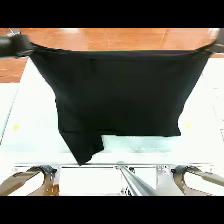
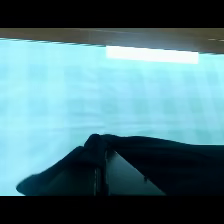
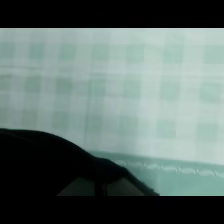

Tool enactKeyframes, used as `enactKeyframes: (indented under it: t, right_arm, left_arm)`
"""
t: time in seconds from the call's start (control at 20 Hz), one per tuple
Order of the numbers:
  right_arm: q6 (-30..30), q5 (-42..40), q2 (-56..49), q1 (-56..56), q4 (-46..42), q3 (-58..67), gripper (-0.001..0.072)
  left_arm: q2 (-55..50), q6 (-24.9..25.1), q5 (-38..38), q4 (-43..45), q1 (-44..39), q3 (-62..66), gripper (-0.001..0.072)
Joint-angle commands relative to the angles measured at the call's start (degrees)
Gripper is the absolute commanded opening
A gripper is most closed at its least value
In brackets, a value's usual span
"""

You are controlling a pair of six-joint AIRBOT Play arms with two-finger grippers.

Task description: Fold the shirts.

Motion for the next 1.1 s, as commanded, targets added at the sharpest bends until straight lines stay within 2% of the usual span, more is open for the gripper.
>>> enactKeyframes:
  t: [0.0, 0.1, 0.2, 0.3, 0.4, 0.55, 0.6, 0.7, 0.8, 0.9, 1.05]
  right_arm:
    - [1.2, -13.5, -13.2, 0.0, 1.6, 0.1, 0.0044]
    - [3.3, -21.5, -19.0, 0.0, 2.0, 0.1, 0.0045]
    - [5.0, -27.5, -23.4, 0.0, 2.3, 0.1, 0.0045]
    - [4.9, -30.9, -27.6, 0.0, 6.4, 0.1, 0.0045]
    - [2.3, -30.4, -31.7, 0.0, 12.0, 0.1, 0.0044]
    - [2.2, -28.9, -35.0, -0.3, 15.7, 0.1, 0.0045]
    - [1.0, -26.8, -35.2, -0.6, 17.1, 0.1, 0.0045]
    - [-3.3, -21.8, -34.6, -1.7, 17.8, 0.1, 0.0045]
    - [-5.6, -16.2, -33.4, -4.0, 17.8, 0.1, 0.0045]
    - [-7.6, -9.6, -33.2, -5.9, 17.7, 0.1, 0.0045]
    - [-8.3, -4.3, -34.5, -5.9, 13.4, 0.1, 0.0045]
  left_arm:
    - [-10.8, -4.0, 15.3, -0.5, -2.7, -0.4, 0.0021]
    - [-15.4, -7.4, 21.6, -0.5, -2.6, -0.4, 0.0021]
    - [-19.7, -11.9, 24.8, -0.5, -2.6, -0.4, 0.0021]
    - [-23.5, -16.2, 24.1, -0.8, -2.8, -0.4, 0.0022]
    - [-26.3, -16.3, 21.4, -2.0, -3.1, -0.4, 0.0022]
    - [-27.7, -15.9, 16.8, -2.0, -2.7, -0.4, 0.0022]
    - [-27.4, -15.0, 14.8, -2.0, -2.6, -0.4, 0.0022]
    - [-25.8, -8.0, 9.8, -2.0, -2.5, -0.4, 0.0023]
    - [-24.1, -4.7, 2.6, -2.0, -1.5, -0.4, 0.0023]
    - [-23.9, 0.7, -5.8, -1.8, -0.5, -0.5, 0.0023]
    - [-24.7, 2.0, -8.7, 1.9, -0.5, -1.9, 0.0023]
